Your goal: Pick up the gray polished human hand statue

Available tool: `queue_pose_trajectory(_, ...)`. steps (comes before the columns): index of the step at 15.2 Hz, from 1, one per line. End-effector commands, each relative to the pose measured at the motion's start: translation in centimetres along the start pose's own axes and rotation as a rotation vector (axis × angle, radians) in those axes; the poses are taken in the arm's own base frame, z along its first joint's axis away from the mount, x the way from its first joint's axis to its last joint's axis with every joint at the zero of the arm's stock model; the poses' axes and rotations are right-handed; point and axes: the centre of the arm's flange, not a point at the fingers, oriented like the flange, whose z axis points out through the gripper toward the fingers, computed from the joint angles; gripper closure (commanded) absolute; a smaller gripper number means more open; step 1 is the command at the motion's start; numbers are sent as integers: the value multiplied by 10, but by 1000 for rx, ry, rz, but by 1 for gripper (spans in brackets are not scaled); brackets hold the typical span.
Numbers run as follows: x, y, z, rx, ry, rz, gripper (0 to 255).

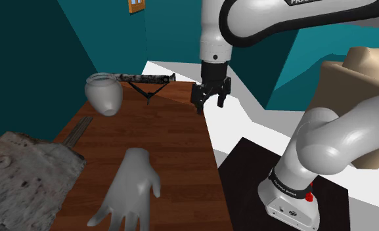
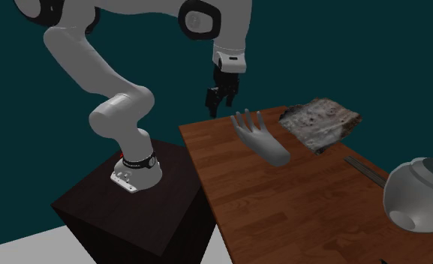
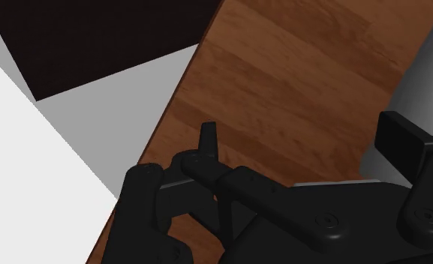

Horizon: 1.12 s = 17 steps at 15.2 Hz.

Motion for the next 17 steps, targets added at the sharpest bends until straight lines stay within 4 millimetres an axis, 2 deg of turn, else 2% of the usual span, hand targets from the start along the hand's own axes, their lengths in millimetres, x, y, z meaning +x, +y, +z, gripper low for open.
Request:
queue_pose_trajectory(1,0,-21,17,-2,-4,8,0)
queue_pose_trajectory(17,19,-185,154,-29,-45,63,0)
